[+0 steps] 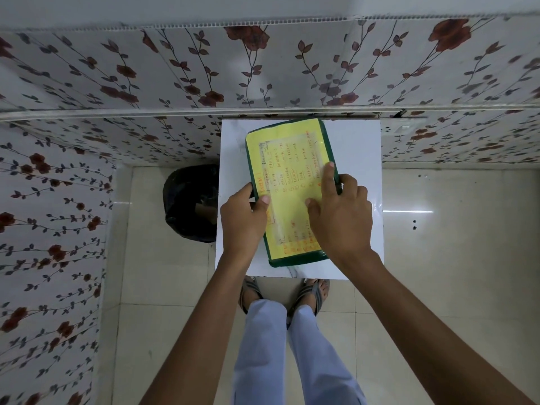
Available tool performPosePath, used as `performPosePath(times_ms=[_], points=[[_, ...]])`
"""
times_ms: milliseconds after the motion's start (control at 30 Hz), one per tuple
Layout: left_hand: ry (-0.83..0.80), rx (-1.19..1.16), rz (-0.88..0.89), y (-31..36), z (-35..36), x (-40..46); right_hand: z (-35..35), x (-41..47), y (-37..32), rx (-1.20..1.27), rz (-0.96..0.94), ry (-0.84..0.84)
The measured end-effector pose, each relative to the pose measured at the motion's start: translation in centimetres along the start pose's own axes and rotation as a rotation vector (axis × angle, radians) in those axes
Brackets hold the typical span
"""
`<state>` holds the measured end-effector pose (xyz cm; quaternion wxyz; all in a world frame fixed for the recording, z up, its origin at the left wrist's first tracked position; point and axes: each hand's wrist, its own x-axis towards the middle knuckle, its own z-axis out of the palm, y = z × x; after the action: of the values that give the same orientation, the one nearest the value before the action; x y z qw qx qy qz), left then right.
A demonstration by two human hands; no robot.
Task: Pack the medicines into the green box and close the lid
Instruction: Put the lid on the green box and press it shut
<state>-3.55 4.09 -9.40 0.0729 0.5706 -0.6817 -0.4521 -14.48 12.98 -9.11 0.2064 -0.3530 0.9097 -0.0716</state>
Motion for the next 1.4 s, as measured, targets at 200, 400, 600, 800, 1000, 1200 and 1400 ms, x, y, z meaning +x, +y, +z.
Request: performPosePath(times_ms=[200,400,600,800,1000,1200,1400], points=[[0.003,-0.039,-0.026,-0.3,-0.1,0.5,0.2,0.2,1.3,0.117,-0.024,-0.019],[-0.175,-0.14,-0.093,0.7,-0.9,1.7,-1.5,-1.1,2.4,0.073,0.011,-0.1],[-0.235,-0.26,-0.163,3.8,-1.6,5.6,-5.1,6.4,1.6,0.291,0.12,-0.089],[-0.122,-0.128,-0.077,3.8,-0.2,8.2,-5.7,11.4,0.4,0.624,0.217,-0.258],[-0.127,-0.157,-0.058,3.1,-0.2,7.6,-5.2,10.7,0.5,0.609,0.207,-0.223],[-0.3,-0.177,-0.236,1.0,-0.4,1.9,-4.2,4.9,2.8,0.483,0.18,-0.458],[-0.238,-0.166,-0.159,0.6,0.0,1.0,-3.1,2.9,3.6,0.58,0.185,-0.339]])
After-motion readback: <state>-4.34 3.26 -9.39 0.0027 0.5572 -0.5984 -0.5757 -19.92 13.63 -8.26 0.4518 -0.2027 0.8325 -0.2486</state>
